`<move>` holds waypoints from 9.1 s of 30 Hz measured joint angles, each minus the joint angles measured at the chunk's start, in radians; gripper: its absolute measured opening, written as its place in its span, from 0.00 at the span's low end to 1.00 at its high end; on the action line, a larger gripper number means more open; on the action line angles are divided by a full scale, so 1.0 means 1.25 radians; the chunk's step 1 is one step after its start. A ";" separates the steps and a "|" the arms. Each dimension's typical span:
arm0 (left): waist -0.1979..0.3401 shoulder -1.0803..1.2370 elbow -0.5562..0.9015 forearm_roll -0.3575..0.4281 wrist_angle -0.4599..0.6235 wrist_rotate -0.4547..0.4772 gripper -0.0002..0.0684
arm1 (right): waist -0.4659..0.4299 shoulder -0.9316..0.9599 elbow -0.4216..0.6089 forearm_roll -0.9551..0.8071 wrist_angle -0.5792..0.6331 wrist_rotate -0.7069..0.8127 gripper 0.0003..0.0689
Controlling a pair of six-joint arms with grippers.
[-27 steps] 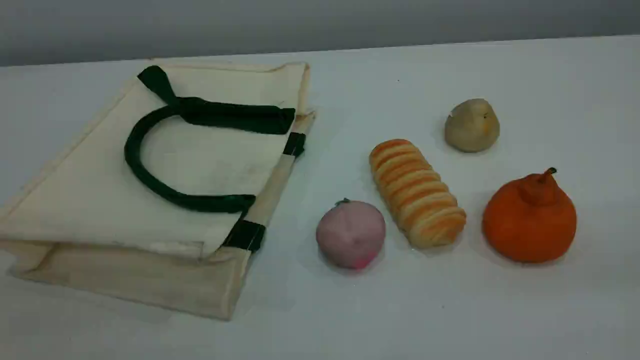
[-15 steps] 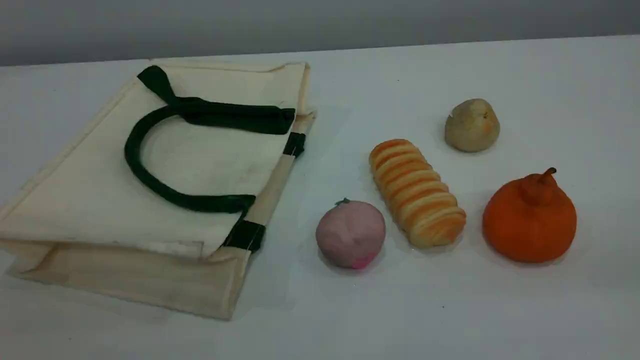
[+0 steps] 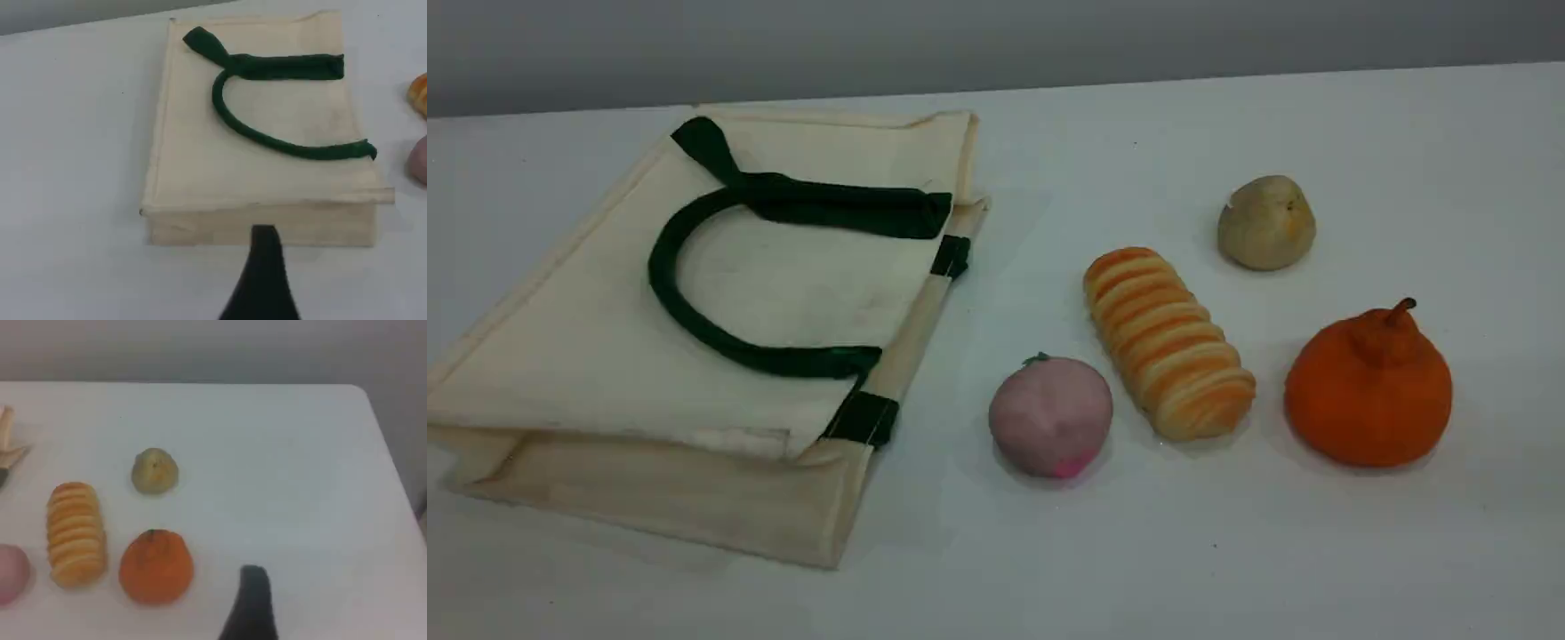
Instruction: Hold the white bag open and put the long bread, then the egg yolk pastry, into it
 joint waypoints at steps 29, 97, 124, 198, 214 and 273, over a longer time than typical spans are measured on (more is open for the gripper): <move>-0.020 0.007 0.000 0.005 -0.009 -0.019 0.79 | 0.105 0.000 0.000 0.005 0.000 0.004 0.80; -0.113 1.468 -0.583 0.087 -0.317 -0.125 0.74 | 0.103 0.971 -0.417 0.005 -0.252 0.036 0.79; -0.139 1.675 -0.583 0.100 -0.436 -0.131 0.74 | 0.103 0.986 -0.417 0.005 -0.248 0.036 0.79; -0.138 1.337 -1.108 -0.163 0.094 0.417 0.12 | 0.108 1.049 -0.414 0.147 -0.189 -0.069 0.79; -0.138 1.338 -1.108 -0.140 0.093 0.392 0.12 | 0.257 1.274 -0.414 0.164 -0.221 -0.105 0.79; -0.138 1.338 -1.108 -0.145 0.093 0.371 0.12 | 0.448 1.728 -0.472 0.343 -0.616 -0.213 0.61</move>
